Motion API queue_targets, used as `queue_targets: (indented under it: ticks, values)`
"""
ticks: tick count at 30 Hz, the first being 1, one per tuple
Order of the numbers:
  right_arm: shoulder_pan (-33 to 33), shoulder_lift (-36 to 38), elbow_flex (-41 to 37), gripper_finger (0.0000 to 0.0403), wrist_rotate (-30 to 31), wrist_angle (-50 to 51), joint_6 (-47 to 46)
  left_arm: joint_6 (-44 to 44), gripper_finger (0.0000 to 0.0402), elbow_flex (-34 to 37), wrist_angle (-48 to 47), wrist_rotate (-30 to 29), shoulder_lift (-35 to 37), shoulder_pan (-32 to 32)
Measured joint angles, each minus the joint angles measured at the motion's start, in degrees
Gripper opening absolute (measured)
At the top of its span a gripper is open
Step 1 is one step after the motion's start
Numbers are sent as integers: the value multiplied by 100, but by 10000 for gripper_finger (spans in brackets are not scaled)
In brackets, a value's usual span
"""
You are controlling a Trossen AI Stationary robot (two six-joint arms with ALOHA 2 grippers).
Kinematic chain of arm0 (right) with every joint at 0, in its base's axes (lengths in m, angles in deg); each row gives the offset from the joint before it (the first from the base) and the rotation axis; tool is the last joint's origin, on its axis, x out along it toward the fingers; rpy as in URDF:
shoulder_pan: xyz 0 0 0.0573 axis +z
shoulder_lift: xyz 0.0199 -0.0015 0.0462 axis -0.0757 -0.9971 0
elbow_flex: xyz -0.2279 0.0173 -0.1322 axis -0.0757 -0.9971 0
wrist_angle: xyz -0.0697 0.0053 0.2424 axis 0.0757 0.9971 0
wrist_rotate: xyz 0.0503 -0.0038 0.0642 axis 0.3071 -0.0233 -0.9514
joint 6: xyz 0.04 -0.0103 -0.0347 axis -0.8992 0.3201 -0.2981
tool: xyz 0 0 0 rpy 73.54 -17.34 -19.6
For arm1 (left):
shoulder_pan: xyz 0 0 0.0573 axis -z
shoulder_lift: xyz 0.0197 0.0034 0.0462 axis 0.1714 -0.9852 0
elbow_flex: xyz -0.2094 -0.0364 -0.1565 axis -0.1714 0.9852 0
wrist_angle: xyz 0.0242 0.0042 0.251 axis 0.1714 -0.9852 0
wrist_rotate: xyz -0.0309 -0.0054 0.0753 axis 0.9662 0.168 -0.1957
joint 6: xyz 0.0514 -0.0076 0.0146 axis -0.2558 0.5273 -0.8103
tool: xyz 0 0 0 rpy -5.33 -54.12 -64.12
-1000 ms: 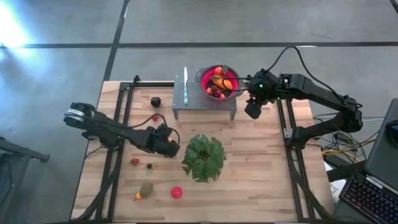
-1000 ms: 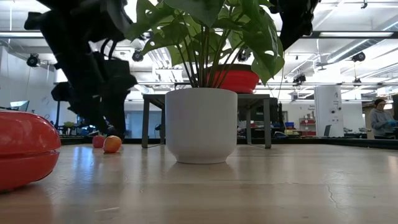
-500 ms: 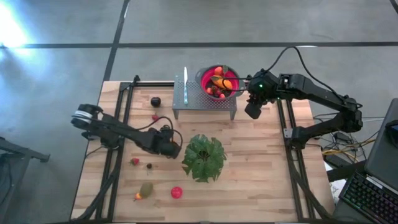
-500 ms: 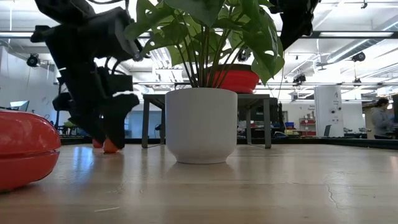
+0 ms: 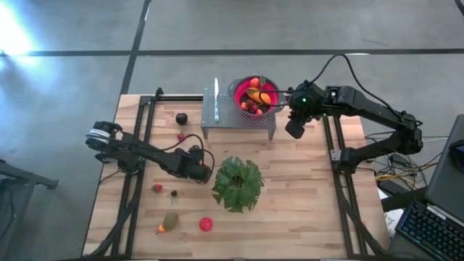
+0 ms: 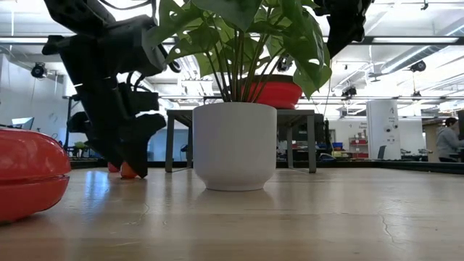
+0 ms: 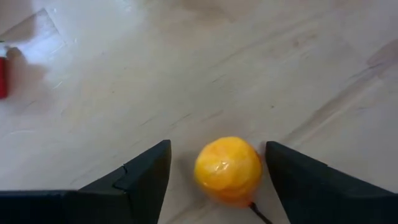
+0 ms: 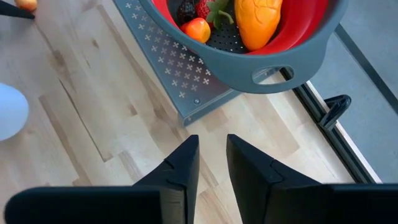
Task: Pick & Place Fruit
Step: Put the orange pear into the red strainer bowl on the shelf
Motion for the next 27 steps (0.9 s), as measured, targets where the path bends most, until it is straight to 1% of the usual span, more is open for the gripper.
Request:
queue_targets:
  ticks: [9, 18, 27]
  values:
    - [0, 0, 0, 69, 0, 0, 2, 0, 216, 2, 4, 76, 0, -5]
    - [0, 0, 0, 100, 0, 2, 4, -20, 176, 4, -3, 119, 0, -9]
    - [1, 0, 0, 125, 0, 9, 4, -373, 149, 10, -56, 215, 64, -10]
